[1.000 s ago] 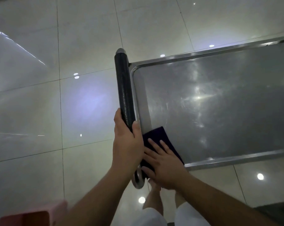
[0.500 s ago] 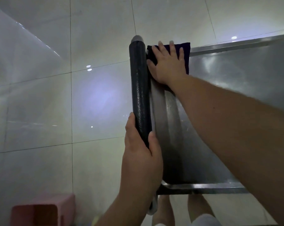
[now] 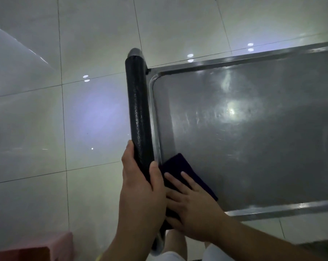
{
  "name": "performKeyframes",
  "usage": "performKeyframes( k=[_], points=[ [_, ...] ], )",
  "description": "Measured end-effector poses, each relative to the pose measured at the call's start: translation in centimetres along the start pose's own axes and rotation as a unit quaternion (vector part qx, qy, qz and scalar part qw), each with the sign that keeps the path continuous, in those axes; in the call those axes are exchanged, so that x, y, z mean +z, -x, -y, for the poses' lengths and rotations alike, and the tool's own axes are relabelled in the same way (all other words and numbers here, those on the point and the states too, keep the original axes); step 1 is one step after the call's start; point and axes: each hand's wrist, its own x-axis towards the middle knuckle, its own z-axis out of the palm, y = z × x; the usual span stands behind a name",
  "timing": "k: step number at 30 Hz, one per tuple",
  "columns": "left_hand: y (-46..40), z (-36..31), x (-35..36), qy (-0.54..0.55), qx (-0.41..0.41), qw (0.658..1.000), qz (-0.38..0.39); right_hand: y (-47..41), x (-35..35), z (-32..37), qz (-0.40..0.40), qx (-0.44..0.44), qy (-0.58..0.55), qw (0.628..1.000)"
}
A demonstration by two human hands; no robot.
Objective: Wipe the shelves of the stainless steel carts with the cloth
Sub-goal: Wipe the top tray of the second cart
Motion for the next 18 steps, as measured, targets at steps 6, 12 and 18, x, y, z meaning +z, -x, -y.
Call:
performKeyframes(
  k=[6, 12, 18],
  points=[
    [-0.3, 0.5, 0.3, -0.013, -0.007, 1.000, -0.008, -7.0, -5.0, -5.1, -0.079, 0.065, 0.043, 0.994],
    [-0.4, 0.4, 0.8, -0.049, -0.004, 0.998, -0.039, -19.6, -15.6, -14.6, -0.091, 0.207, 0.040, 0.973],
    [-0.1, -0.2, 0.6, -0.057, -0.007, 0.998, -0.040, -15.3, -19.0, -22.6, -0.146, 0.341, 0.009, 0.929]
  ],
)
